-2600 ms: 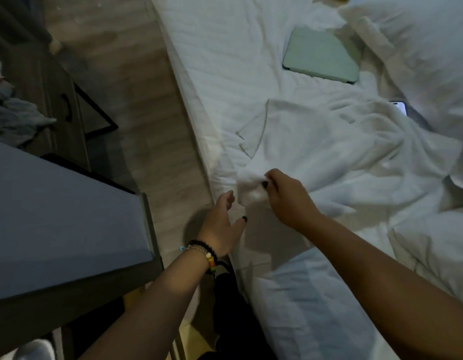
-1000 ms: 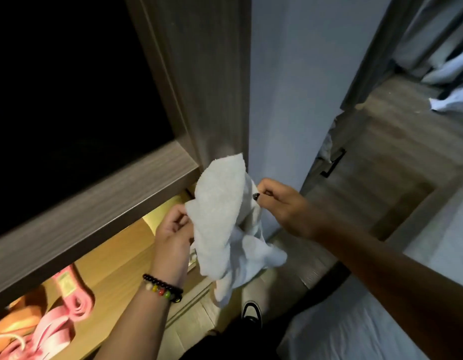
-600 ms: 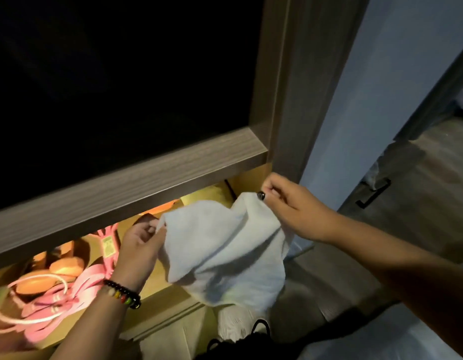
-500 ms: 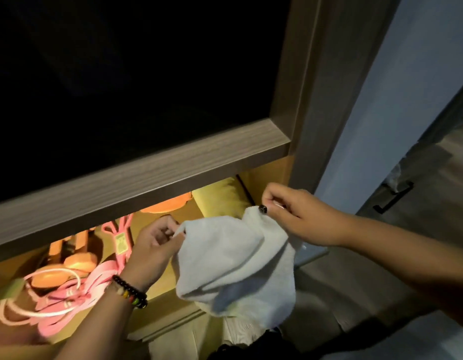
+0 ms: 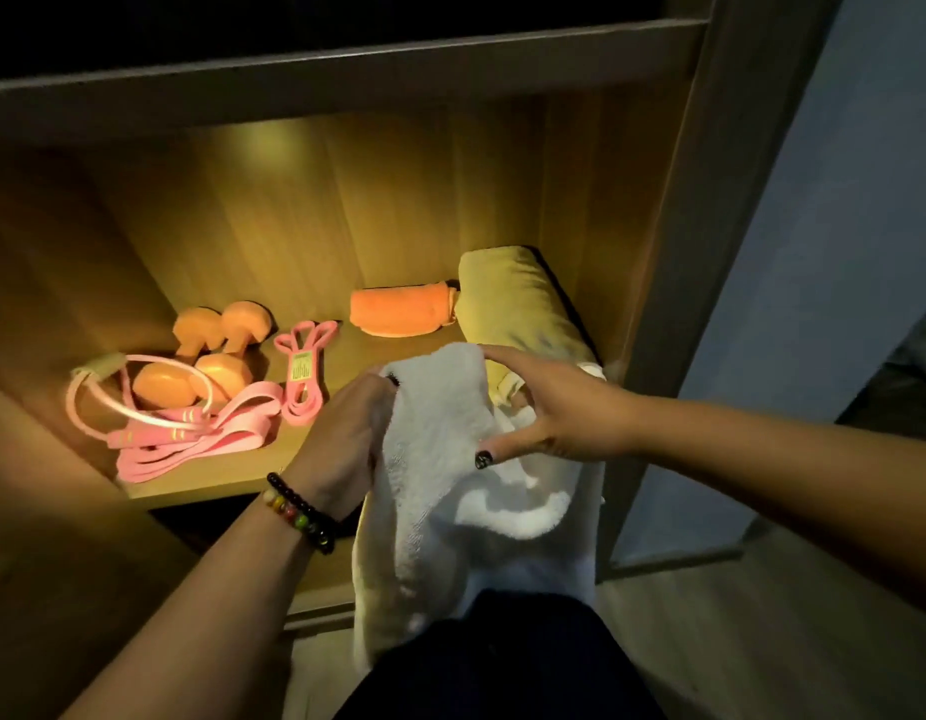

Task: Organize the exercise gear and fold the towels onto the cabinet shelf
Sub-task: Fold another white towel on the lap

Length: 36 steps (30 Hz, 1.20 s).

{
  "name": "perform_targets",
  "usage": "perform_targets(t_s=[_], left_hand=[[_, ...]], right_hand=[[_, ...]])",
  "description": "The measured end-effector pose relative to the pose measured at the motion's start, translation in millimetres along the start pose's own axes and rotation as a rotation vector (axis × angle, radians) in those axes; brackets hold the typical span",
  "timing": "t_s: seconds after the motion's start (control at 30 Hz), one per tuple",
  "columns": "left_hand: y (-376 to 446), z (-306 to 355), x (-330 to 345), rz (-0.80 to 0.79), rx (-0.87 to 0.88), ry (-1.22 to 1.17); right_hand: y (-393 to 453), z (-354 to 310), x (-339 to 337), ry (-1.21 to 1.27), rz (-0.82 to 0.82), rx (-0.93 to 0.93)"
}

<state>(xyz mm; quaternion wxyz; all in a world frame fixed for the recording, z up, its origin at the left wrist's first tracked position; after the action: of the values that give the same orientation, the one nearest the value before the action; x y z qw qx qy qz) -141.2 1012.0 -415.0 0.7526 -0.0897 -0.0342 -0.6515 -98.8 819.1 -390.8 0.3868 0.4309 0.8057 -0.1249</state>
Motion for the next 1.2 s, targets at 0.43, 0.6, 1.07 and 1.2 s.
perform_targets(t_s=[0.43,0.6,1.07,1.2], left_hand=[[-89.9,78.6,-11.4,0.162,0.555,0.752],[-102.4,103.3,-38.3,0.369,0.633,1.173],[-149.1,114.7,9.6,0.288,0.919,0.408],[-173.8,140.0,35.9,0.172,1.075,0.402]], right_hand=[[-28.8,-100.1,-52.0,-0.777,0.384,-0.429],[-36.2,-136.7,-114.4,-0.949,0.630,-0.416],[-89.3,-207.3,-125.9,-0.329,0.401,-0.282],[-102.8,-201.3,-67.7,-0.128,-0.002,-0.329]])
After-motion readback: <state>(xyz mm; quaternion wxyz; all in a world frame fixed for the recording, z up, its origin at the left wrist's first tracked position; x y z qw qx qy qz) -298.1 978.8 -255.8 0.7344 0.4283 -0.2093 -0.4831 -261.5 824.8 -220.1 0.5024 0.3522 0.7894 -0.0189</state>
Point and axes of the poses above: each hand's wrist, its own y-axis towards the middle knuckle, its own x-axis out of the palm, z = x × y, the point moved 3 cm from there along y, towards the middle knuckle, and after that the axes turned 10 degrees about z, right-handed, at the moved point
